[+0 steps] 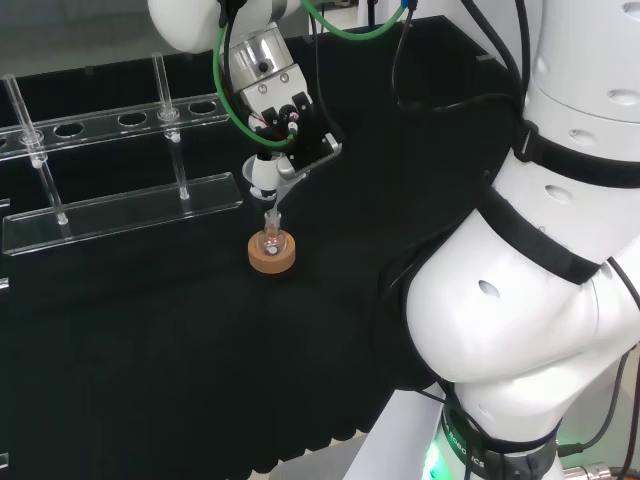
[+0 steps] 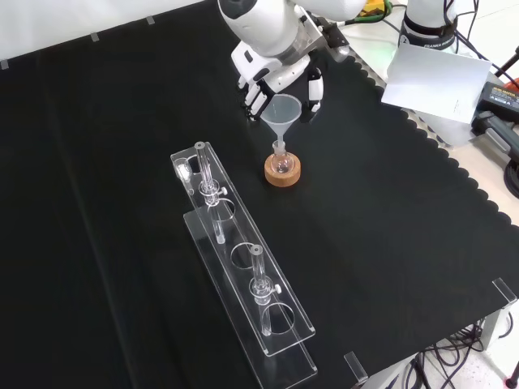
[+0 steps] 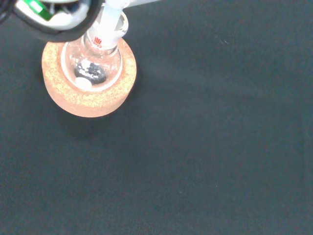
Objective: Place the funnel on the round-bottom flask.
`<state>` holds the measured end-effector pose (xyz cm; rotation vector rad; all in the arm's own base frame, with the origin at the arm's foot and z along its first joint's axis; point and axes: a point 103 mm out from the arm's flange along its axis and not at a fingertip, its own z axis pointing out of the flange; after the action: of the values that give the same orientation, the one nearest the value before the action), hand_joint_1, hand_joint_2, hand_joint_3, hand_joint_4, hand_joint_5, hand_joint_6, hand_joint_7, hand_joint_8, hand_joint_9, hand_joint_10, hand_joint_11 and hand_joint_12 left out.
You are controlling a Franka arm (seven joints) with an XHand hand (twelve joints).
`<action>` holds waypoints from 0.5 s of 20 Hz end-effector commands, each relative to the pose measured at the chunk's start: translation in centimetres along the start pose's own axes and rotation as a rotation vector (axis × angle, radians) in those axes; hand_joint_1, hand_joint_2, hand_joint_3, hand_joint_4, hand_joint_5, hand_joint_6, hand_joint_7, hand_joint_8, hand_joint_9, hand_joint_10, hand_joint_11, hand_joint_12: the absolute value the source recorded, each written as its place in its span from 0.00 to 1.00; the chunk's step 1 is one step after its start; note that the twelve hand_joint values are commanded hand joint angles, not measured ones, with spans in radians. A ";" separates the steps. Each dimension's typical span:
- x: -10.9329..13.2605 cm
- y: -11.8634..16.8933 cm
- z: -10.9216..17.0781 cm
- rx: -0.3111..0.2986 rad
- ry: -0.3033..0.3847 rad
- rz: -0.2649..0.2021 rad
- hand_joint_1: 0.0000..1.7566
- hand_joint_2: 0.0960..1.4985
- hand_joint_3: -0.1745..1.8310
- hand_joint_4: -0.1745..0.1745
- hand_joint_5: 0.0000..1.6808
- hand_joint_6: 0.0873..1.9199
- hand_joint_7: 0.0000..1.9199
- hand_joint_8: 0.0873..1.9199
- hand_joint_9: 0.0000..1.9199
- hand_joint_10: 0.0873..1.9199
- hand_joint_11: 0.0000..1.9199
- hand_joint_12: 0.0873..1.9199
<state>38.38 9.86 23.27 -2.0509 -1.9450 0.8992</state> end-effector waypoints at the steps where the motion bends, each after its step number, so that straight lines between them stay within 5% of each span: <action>1: 0.3 0.1 0.4 -0.001 -0.012 0.000 0.50 0.44 0.40 0.51 0.38 0.33 0.32 0.34 0.46 0.23 0.29 0.65; 10: 0.9 0.6 1.0 0.010 -0.016 -0.007 0.50 0.44 0.40 0.51 0.38 0.33 0.32 0.34 0.46 0.23 0.29 0.65</action>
<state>38.25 10.31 22.09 -2.0403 -1.9475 0.9272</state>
